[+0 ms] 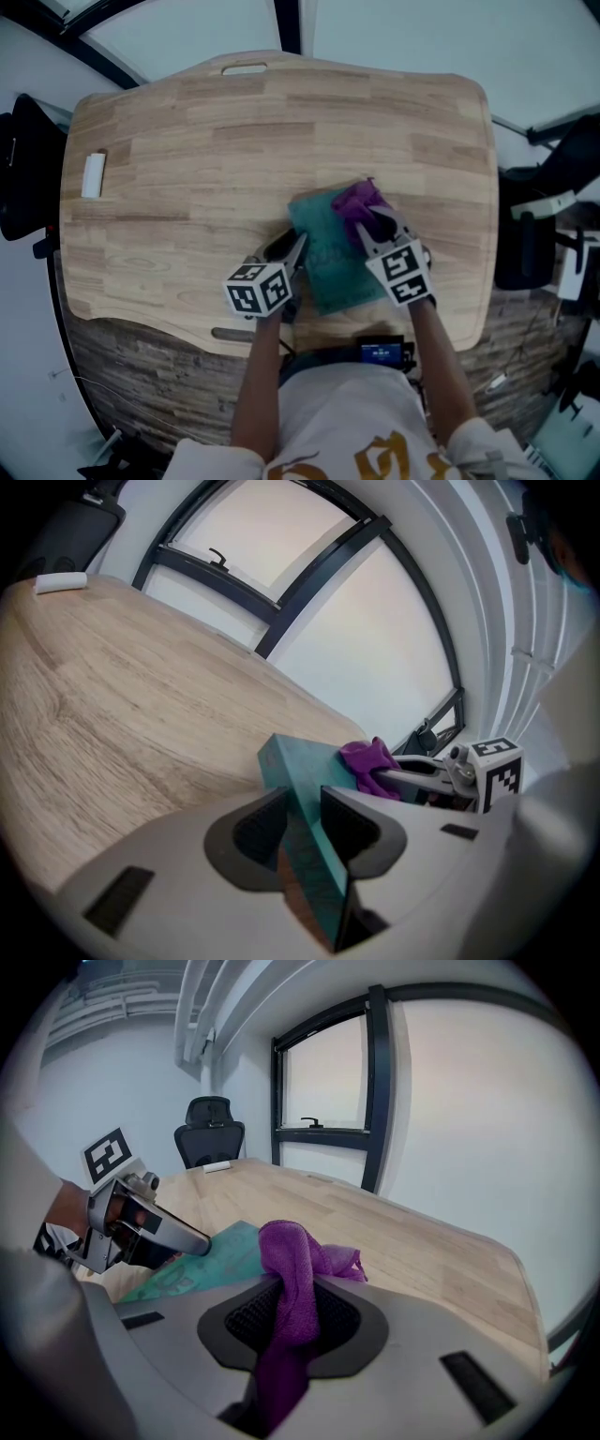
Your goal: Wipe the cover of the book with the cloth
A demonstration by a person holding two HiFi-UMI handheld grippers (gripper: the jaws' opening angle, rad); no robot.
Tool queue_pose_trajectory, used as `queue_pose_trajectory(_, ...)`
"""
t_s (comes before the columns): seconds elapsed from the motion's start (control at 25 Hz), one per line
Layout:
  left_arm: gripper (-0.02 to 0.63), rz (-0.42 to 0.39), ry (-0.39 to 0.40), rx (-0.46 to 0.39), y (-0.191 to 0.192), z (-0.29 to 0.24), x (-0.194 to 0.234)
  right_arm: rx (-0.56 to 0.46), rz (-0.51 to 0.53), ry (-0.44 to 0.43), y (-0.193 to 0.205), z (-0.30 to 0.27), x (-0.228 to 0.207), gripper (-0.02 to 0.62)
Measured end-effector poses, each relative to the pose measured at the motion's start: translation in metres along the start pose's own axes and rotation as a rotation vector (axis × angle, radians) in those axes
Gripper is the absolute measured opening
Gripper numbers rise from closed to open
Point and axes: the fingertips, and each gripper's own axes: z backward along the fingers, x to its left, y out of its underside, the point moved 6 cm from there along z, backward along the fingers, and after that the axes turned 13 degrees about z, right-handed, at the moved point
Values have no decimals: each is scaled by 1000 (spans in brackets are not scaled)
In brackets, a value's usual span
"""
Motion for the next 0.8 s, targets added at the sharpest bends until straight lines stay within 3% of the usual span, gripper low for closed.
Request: queue_pose_trajectory(0.8, 112, 11, 26, 39, -2, 0, 2, 41, -5, -33, -22, -24, -2, 60)
